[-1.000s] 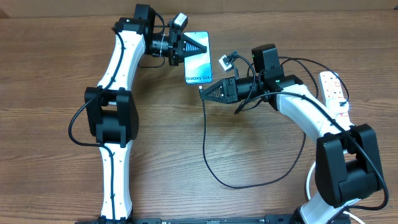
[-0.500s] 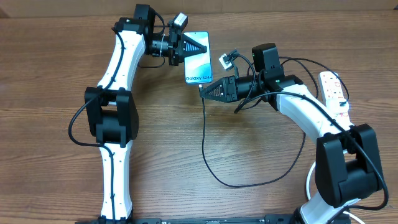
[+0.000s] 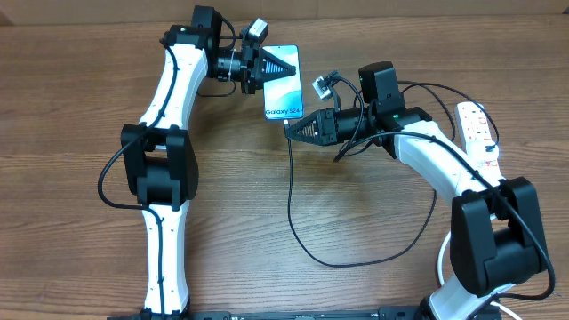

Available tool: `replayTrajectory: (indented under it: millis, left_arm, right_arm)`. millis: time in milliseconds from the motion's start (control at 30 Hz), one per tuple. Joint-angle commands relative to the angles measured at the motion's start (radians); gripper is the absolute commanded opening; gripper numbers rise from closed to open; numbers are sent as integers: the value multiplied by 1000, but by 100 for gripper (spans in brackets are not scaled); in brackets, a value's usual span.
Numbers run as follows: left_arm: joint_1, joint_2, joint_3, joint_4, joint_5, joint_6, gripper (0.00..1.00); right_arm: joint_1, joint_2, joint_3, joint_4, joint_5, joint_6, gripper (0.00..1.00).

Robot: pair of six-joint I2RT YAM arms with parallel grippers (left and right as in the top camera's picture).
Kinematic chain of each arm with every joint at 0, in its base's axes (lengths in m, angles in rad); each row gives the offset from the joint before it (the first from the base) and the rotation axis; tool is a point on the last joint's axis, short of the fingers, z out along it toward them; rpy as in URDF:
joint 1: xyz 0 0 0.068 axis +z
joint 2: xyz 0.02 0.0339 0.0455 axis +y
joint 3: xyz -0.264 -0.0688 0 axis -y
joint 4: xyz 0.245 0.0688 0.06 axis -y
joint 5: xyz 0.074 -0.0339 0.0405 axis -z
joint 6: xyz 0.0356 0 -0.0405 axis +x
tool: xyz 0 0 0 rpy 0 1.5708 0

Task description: Plug charger to phone and switch on socket

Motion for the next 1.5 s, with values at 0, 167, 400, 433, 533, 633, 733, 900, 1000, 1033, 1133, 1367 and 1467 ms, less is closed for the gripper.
replayTrajectory:
  millis: [0, 167, 400, 433, 533, 633, 733, 900, 1000, 1033, 1133, 1367, 1467]
  left_arm:
    - [-10, -21, 21, 4, 31, -6, 4]
    - [-10, -21, 21, 13, 29, -2, 4]
    - [-10, -21, 21, 32, 28, -4, 4]
    - [-10, -21, 21, 32, 29, -10, 4]
    - [-10, -21, 21, 32, 32, -29, 4]
    - [-11, -21, 21, 31, 32, -29, 4]
    - [-13, -21, 21, 26, 32, -29, 4]
    - [-14, -21, 21, 26, 32, -29, 4]
    - [-13, -21, 21, 26, 32, -29, 4]
    - [-13, -21, 21, 26, 32, -29, 4]
    - [-13, -21, 21, 26, 32, -29, 4]
    - [-13, -21, 21, 27, 32, -28, 4]
    - [-13, -21, 21, 27, 30, -24, 4]
  right_arm:
    - [11, -24, 12, 7, -19, 4, 4]
    - [11, -24, 12, 7, -47, 3, 4]
    - [11, -24, 12, 7, -53, 3, 4]
    - [11, -24, 12, 8, -53, 3, 4]
    - [11, -24, 12, 14, -53, 3, 4]
    - [11, -24, 12, 25, -53, 4, 4]
    - [11, -24, 12, 31, -48, 5, 4]
    - [11, -24, 12, 31, 2, 37, 4]
    - [11, -24, 12, 30, 8, 38, 4]
    - [10, -24, 12, 30, 8, 38, 4]
    - [10, -24, 12, 30, 8, 38, 4]
    - [10, -24, 12, 30, 7, 38, 4]
    - [6, -24, 12, 30, 7, 42, 4]
